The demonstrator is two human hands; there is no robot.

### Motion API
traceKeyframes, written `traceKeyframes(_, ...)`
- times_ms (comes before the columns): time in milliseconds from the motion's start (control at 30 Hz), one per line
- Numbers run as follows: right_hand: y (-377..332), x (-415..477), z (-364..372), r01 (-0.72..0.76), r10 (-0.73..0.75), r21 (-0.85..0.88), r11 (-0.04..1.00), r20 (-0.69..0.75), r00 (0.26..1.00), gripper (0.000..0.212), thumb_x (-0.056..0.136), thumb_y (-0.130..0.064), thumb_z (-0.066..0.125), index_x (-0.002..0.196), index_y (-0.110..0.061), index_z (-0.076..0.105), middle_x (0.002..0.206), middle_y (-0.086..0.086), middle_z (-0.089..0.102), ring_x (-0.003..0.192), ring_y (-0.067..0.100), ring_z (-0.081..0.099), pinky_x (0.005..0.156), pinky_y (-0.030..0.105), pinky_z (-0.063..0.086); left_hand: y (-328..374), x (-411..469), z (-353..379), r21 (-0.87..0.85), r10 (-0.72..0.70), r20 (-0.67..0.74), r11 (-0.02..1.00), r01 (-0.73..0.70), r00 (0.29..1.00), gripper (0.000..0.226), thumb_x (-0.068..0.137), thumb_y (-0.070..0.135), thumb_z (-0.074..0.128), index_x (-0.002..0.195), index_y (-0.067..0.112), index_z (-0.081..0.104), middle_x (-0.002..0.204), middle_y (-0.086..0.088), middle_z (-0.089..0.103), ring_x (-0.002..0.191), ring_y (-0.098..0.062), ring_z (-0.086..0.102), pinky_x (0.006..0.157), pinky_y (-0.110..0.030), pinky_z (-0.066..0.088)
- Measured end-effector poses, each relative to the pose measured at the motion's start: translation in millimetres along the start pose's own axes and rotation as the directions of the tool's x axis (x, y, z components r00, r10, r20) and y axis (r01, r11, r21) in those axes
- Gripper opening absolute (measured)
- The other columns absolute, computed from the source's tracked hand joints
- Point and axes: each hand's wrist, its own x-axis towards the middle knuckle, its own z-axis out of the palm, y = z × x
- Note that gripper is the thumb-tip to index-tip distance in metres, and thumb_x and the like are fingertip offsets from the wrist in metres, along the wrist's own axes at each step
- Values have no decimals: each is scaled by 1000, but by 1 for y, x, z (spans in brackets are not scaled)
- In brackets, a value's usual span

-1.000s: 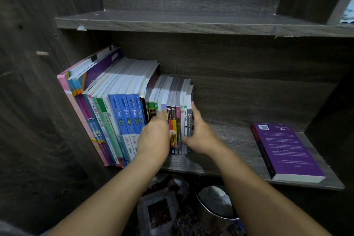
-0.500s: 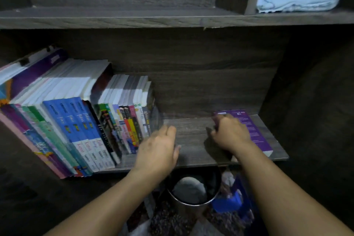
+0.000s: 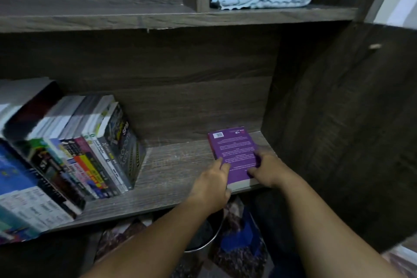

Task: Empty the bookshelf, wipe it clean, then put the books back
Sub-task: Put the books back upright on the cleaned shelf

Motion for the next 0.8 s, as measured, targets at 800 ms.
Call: traceKeyframes(800, -98, -31, 15, 192, -47, 591, 783, -252, 967, 48, 86, -65, 50, 91, -20, 68, 94, -1, 68, 90, 18, 64, 83, 34, 49, -48, -40, -51, 113, -122, -426, 976, 186, 897, 43, 76, 35, 72, 104, 7, 55, 92, -11, 59, 78, -32, 64, 61, -36, 49)
